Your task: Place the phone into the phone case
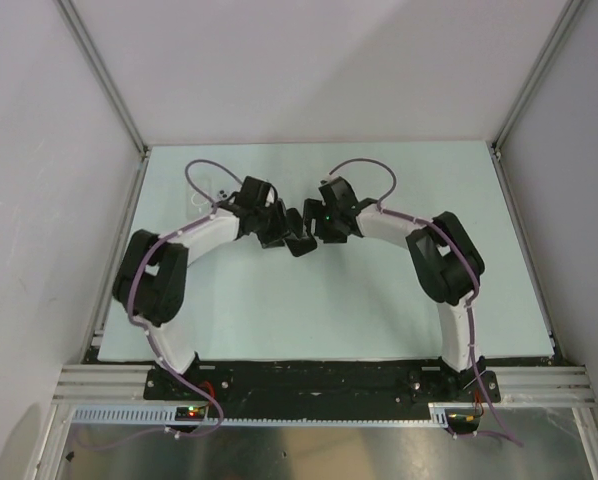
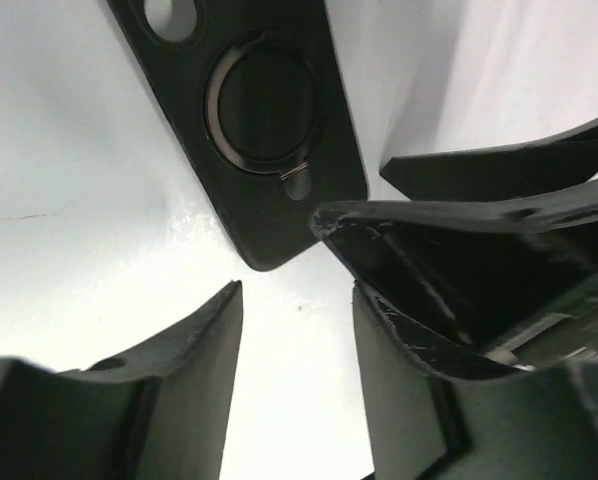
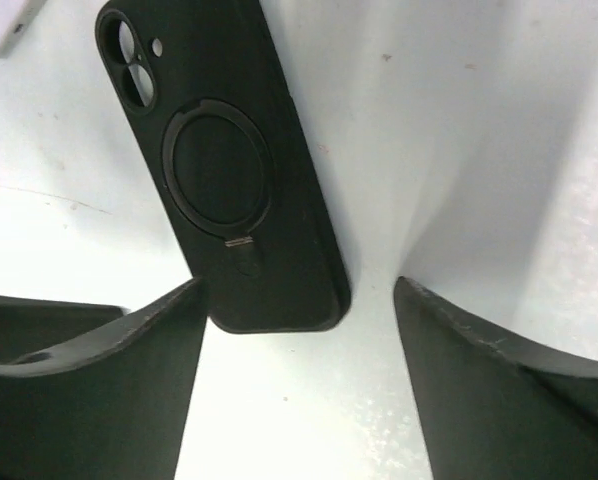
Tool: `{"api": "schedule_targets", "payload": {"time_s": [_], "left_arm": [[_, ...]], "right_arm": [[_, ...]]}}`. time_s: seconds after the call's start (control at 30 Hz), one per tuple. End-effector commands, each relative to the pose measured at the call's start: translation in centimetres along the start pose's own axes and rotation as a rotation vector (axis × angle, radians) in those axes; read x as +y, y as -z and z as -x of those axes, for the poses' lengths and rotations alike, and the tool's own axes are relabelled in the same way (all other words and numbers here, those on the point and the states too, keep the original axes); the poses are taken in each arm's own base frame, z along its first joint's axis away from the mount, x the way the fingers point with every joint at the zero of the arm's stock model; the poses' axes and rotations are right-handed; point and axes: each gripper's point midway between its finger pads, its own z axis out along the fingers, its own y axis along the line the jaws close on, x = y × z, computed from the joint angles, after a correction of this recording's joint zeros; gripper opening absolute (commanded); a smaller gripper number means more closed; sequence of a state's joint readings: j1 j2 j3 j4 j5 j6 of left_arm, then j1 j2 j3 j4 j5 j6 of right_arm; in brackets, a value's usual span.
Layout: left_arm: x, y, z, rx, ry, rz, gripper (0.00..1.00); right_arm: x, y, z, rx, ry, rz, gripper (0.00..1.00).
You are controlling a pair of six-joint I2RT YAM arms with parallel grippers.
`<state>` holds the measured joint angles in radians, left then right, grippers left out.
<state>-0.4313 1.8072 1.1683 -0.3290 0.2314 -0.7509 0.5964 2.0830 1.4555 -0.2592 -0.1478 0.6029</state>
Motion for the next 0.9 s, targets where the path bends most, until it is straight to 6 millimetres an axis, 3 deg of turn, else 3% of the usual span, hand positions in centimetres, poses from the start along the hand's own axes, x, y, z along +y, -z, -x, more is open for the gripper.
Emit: {"api": "schedule_targets", "payload": {"time_s": [0.0, 0.17, 0.37, 0.57, 0.87], "left_arm": [[-1.9, 5.4, 3.7, -0.161, -0.024, -0.056, 0.55], [1.5, 9.9, 5.3, -0.326, 0.056, 0.05, 0.58], [4.0, 14.3, 5.9, -0.437, 0.107, 0.067, 0.61], [4.1, 15.9, 5.1, -0.437, 0.083, 0.045, 0.64], [4.1, 16.8, 5.3, -0.447, 0.072, 0.033, 0.64]], "right_arm": [[-0.1, 2.3, 1.4, -0.146, 0.159, -0.066, 0.87], [2.3, 2.4, 0.8, -0.205, 0.367, -0.003, 0.98], [4.0, 1.6, 0.1, -0.231, 0.569, -0.015, 0.99], [3.3, 0.6, 0.6, -0.207, 0.665, -0.08, 0.99], [3.1, -1.1, -0.1, -0.158, 0.732, -0.152, 0.99]]}}
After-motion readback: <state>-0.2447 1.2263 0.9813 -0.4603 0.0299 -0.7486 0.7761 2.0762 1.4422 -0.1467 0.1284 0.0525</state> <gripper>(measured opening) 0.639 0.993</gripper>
